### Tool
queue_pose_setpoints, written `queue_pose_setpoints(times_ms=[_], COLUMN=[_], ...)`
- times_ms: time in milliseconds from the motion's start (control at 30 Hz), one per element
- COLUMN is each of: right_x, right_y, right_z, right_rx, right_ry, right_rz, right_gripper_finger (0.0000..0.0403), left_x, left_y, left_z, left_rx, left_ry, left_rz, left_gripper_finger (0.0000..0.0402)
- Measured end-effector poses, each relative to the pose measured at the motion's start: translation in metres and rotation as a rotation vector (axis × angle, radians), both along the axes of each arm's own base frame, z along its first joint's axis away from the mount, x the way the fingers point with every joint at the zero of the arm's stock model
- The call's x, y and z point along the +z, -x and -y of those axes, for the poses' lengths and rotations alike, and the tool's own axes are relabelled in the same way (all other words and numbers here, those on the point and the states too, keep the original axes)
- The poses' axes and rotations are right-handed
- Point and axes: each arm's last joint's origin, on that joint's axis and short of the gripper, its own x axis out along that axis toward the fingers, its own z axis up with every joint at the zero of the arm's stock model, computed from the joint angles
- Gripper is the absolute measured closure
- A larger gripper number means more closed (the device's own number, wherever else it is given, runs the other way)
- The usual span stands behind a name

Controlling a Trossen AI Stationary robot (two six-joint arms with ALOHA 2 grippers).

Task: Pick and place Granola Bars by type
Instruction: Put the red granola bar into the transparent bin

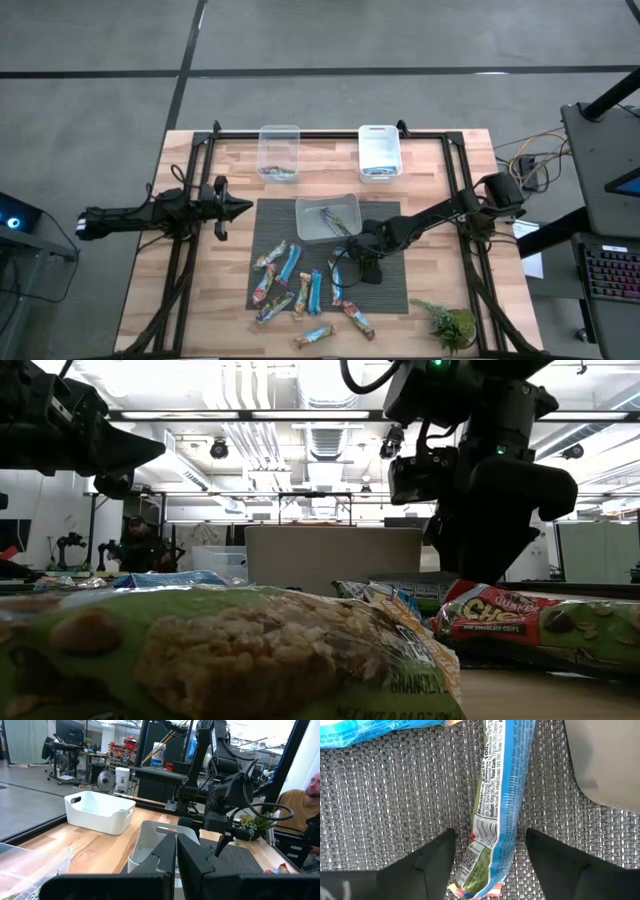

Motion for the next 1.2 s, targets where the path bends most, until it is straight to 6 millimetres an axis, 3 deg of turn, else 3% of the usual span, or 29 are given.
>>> queue_pose_setpoints(times_ms=[700, 1000, 1200], right_x=[0.000, 0.001, 0.022], right_y=[-0.001, -0.001, 0.002], right_z=[0.000, 0.000, 0.000], right_rx=[0.000, 0.001, -0.002], right_ry=[-0.003, -0.007, -0.035], right_rz=[0.006, 0.011, 0.067], right_gripper_finger=[0.0330, 0.0344, 0.0348], left_x=[0.000, 0.000, 0.000], left_y=[0.000, 0.000, 0.000], left_z=[0.000, 0.000, 0.000], left_rx=[0.000, 0.000, 0.000], left_ry=[0.000, 0.000, 0.000], left_rz=[0.000, 0.000, 0.000], left_gripper_finger=[0.0401, 0.0401, 0.0401])
